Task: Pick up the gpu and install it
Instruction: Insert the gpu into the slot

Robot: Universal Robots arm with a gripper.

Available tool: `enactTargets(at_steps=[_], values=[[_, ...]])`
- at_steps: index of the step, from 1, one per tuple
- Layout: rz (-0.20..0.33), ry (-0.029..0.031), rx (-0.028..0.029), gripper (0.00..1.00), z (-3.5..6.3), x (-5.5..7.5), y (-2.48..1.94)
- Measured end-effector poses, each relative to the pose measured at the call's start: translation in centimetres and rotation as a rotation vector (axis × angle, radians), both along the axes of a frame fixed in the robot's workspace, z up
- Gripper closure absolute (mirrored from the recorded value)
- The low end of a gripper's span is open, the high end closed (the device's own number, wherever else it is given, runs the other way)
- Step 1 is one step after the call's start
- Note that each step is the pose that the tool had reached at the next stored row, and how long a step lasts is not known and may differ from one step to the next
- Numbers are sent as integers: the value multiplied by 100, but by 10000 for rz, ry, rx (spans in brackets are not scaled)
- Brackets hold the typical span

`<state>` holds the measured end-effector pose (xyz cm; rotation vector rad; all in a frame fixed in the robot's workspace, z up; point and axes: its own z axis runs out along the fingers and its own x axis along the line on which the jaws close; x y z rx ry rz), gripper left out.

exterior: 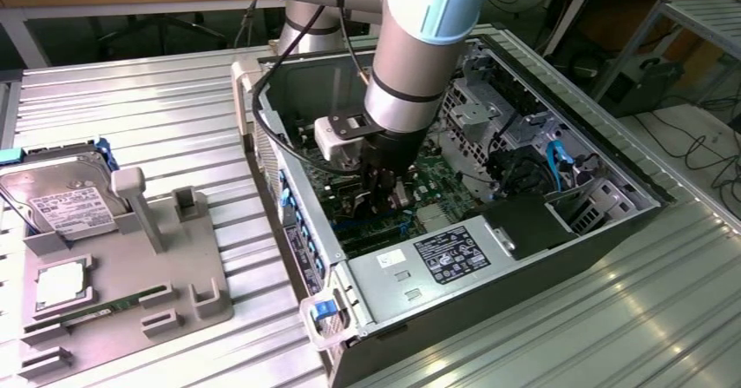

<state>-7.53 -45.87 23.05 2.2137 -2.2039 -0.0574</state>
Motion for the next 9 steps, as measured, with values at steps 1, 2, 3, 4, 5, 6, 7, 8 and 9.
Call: enactTargets(at_steps=[1,2,3,4,5,6,7,8,9], values=[[0,0,0,73,0,0,0],[1,0,1,73,0,0,0],[0,-1,1,73,-4,0,0],[1,3,-9,73,-16,-4,-1],[2,5,-14,73,-30,-8,-2],[3,4,-14,73,-49,-11,-2],[3,4,-10,73,-66,-14,-1],[1,4,-9,73,-66,-14,0],[0,1,-1,73,-70,-15,0]])
